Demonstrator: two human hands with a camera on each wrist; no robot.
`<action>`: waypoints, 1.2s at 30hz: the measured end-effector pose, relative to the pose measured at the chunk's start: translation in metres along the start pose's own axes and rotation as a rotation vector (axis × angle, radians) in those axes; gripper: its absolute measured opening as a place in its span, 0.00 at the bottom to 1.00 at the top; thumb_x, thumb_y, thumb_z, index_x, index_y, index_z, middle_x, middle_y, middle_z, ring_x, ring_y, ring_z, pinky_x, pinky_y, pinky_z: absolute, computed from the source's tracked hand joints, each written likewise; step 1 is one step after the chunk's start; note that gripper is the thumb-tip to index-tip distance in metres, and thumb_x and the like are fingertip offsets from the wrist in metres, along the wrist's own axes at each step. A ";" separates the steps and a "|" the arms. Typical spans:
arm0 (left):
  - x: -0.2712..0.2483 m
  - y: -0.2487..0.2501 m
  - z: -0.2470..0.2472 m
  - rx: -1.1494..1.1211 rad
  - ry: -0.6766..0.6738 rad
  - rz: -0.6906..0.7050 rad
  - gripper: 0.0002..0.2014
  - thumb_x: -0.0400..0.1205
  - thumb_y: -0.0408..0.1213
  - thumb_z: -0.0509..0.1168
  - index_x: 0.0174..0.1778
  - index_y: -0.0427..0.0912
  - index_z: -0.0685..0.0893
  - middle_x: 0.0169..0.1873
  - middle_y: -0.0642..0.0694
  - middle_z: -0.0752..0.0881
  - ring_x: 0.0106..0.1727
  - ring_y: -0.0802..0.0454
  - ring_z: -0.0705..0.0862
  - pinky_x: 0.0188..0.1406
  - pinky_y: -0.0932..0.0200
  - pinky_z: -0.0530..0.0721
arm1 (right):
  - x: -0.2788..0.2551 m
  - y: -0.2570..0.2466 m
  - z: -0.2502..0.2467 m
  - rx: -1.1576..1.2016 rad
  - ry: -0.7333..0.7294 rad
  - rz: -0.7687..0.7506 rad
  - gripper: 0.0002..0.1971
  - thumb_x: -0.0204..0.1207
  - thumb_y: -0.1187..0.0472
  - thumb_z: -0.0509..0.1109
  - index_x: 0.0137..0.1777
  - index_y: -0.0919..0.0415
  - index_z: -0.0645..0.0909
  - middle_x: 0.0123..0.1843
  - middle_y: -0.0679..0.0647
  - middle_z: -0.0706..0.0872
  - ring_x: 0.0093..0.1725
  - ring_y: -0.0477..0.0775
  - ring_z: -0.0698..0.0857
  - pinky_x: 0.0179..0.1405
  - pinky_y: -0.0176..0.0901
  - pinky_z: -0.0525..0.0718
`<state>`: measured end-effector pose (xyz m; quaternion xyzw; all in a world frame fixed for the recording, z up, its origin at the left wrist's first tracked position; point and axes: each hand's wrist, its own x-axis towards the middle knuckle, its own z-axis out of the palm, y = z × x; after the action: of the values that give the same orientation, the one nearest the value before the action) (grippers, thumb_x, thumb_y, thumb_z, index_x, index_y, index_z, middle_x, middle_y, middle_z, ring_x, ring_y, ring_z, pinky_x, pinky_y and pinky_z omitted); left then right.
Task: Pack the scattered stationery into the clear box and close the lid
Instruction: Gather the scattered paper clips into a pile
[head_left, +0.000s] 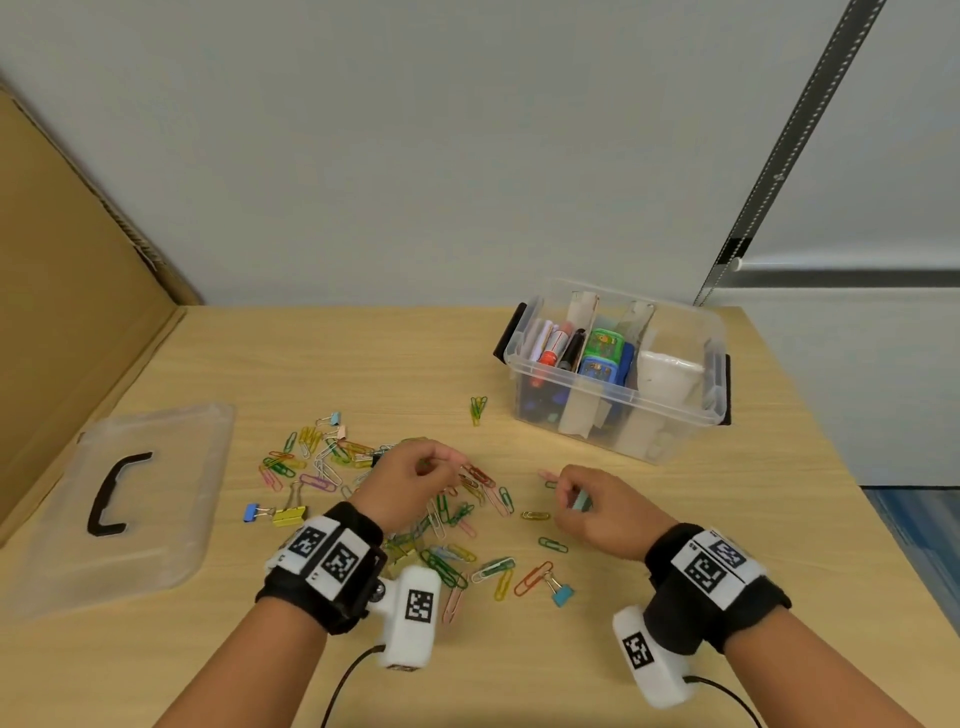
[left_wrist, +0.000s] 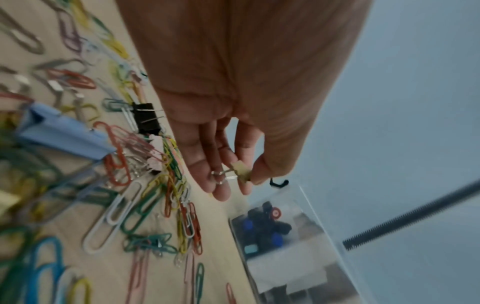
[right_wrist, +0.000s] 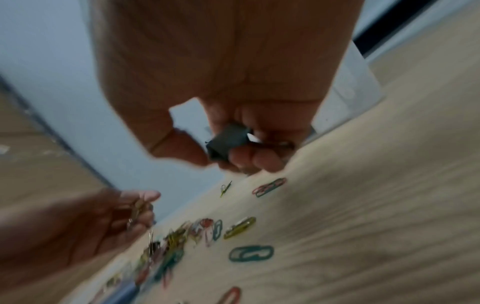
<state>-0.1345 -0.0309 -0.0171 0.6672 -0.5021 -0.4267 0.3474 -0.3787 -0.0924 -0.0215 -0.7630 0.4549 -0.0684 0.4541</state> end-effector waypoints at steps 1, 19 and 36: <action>-0.002 -0.003 -0.003 -0.043 0.004 -0.024 0.08 0.82 0.33 0.63 0.51 0.45 0.87 0.46 0.45 0.89 0.48 0.54 0.88 0.51 0.61 0.83 | -0.004 0.000 0.002 -0.093 -0.076 0.033 0.08 0.72 0.57 0.73 0.39 0.54 0.75 0.44 0.42 0.81 0.43 0.36 0.77 0.45 0.36 0.76; -0.048 -0.035 -0.029 0.667 -0.321 0.181 0.14 0.78 0.33 0.62 0.56 0.55 0.79 0.52 0.54 0.77 0.41 0.71 0.71 0.39 0.76 0.69 | -0.013 -0.009 0.031 -0.588 -0.237 0.198 0.04 0.77 0.57 0.65 0.46 0.55 0.73 0.56 0.53 0.82 0.47 0.51 0.78 0.33 0.29 0.70; -0.035 -0.036 -0.041 0.612 -0.329 0.211 0.19 0.75 0.47 0.72 0.62 0.67 0.80 0.53 0.58 0.73 0.49 0.56 0.80 0.46 0.63 0.82 | -0.028 -0.026 0.000 -0.393 -0.188 0.136 0.06 0.80 0.52 0.64 0.50 0.53 0.77 0.56 0.50 0.82 0.56 0.53 0.80 0.55 0.41 0.77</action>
<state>-0.0877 0.0135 -0.0254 0.6071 -0.7218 -0.3202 0.0884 -0.3784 -0.0667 0.0073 -0.8073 0.4658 0.1235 0.3407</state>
